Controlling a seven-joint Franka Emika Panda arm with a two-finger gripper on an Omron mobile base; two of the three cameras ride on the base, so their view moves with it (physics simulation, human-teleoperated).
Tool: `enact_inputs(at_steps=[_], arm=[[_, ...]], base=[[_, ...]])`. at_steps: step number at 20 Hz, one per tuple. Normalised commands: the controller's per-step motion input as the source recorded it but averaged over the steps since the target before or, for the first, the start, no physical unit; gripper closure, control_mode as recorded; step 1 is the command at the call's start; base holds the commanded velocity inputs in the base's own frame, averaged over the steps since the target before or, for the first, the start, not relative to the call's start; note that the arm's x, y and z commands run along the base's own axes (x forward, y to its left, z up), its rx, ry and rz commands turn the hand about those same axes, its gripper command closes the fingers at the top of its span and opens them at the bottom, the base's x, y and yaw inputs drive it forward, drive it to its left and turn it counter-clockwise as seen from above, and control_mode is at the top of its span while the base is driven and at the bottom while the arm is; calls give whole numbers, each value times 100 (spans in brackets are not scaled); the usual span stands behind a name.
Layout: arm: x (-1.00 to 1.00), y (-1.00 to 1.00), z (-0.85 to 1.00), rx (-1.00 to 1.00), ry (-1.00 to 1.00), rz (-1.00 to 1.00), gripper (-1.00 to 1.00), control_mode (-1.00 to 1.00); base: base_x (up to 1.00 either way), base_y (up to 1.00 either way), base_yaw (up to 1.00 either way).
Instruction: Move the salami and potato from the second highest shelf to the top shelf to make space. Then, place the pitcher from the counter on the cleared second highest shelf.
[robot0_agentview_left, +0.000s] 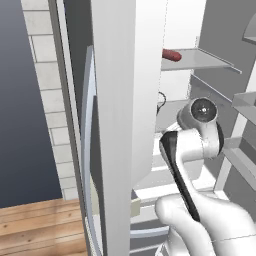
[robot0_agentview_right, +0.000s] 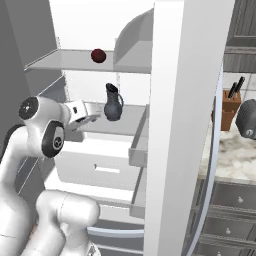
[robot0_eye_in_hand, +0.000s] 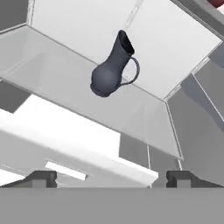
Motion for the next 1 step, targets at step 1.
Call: enact_inputs(at_steps=[1], arm=[[-78, 12, -60, 3, -25, 15, -100, -100]], base=[[0, 0, 0]])
